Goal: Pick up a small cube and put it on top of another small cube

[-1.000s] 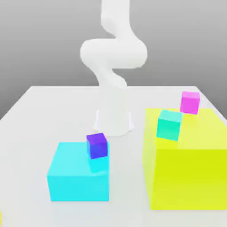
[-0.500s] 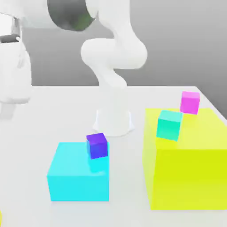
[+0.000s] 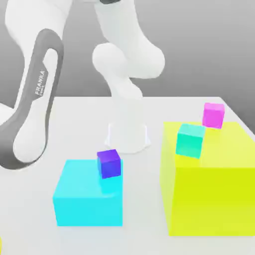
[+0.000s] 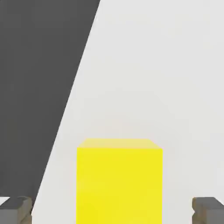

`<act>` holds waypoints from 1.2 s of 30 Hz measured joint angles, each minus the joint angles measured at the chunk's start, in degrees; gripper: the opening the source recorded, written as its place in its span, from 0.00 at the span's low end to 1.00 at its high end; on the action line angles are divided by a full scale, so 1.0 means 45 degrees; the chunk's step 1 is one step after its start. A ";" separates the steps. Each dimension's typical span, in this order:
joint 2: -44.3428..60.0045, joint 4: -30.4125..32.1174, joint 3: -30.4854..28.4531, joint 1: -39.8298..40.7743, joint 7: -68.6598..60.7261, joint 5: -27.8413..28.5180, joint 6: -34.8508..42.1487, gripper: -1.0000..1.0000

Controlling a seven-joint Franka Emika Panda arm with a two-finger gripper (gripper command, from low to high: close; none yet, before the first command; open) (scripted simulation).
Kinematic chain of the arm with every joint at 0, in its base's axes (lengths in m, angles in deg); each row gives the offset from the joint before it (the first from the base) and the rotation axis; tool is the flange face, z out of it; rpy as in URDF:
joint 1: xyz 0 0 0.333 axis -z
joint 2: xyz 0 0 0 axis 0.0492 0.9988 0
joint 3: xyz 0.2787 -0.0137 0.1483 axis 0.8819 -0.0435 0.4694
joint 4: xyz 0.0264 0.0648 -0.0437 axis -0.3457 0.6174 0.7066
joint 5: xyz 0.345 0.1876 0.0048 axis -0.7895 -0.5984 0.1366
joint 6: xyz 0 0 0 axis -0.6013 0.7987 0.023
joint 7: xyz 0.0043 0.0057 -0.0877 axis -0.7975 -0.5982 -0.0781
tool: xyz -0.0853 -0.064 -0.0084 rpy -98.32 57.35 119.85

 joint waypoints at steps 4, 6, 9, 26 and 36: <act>0.0000 -0.0001 0.0004 0.0001 -0.0014 -0.0018 -0.0018 0.00; 0.0193 -0.0044 0.0045 0.0035 -0.0047 -0.0071 -0.0161 0.00; -0.0607 0.0137 -0.0186 -0.0142 0.0074 0.0099 0.0473 0.00; -0.8472 0.3052 0.2591 -0.4414 -0.5560 0.1715 0.5260 0.00; -1.3136 0.4867 0.3931 -0.7192 -1.0490 0.1324 0.8077 0.00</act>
